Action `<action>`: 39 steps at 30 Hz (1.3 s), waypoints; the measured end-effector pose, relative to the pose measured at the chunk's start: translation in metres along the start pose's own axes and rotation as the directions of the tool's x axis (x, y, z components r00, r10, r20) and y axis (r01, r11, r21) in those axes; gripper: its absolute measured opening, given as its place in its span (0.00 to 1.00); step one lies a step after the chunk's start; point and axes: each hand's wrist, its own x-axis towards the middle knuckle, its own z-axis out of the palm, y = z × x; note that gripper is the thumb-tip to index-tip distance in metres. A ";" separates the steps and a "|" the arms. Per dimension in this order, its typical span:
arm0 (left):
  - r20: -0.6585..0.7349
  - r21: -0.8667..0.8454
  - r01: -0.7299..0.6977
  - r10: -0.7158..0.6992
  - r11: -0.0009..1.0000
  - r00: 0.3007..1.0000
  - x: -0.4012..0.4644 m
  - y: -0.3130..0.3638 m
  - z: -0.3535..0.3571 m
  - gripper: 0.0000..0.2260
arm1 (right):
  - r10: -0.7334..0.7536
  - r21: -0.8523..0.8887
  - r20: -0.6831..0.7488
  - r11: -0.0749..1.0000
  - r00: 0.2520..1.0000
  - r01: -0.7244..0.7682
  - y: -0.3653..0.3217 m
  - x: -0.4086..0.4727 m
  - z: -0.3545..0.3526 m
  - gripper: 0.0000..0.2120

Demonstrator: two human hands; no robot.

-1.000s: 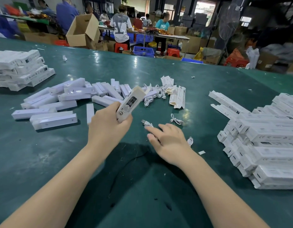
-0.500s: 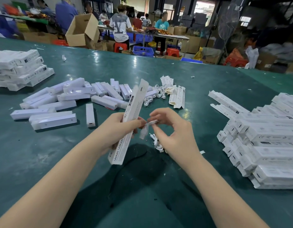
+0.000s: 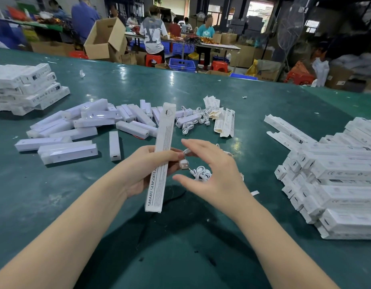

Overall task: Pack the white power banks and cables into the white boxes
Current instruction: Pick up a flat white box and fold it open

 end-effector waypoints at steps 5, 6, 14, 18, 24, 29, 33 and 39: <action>0.023 -0.091 0.001 0.001 0.996 1.000 0.003 -0.001 0.000 0.03 | -0.027 -0.028 -0.131 0.999 0.991 0.023 0.000 -0.001 0.004 0.18; 0.034 -0.104 0.000 0.004 0.995 0.999 0.002 -0.001 0.001 0.03 | -0.031 -0.027 -0.147 0.999 0.989 0.027 -0.001 -0.002 0.005 0.16; -0.210 0.529 -0.207 0.363 0.823 0.908 0.006 -0.008 -0.004 0.04 | 0.290 0.512 -0.304 0.853 0.907 -0.102 -0.005 0.004 -0.013 0.09; -0.116 0.855 -0.259 0.651 0.450 0.751 0.007 -0.012 -0.009 0.09 | 0.328 0.660 -0.365 0.751 0.871 -0.007 -0.011 0.007 -0.030 0.07; 0.137 0.961 -0.268 0.733 0.063 0.666 0.003 -0.012 -0.009 0.06 | 0.351 0.659 -0.327 0.750 0.878 -0.054 -0.011 0.009 -0.035 0.07; 0.187 0.961 -0.274 0.795 -0.028 0.577 0.004 -0.012 -0.008 0.10 | 0.397 0.608 -0.156 0.760 0.904 -0.229 -0.004 0.007 -0.037 0.06; 0.192 0.961 -0.274 0.798 -0.036 0.571 0.004 -0.014 -0.005 0.11 | 0.418 0.563 -0.094 0.771 0.903 -0.299 -0.003 0.006 -0.037 0.06; 0.238 0.952 -0.297 0.799 -0.079 0.552 0.006 -0.017 -0.002 0.10 | 0.466 0.477 -0.189 0.813 0.864 -0.334 -0.005 0.005 -0.030 0.08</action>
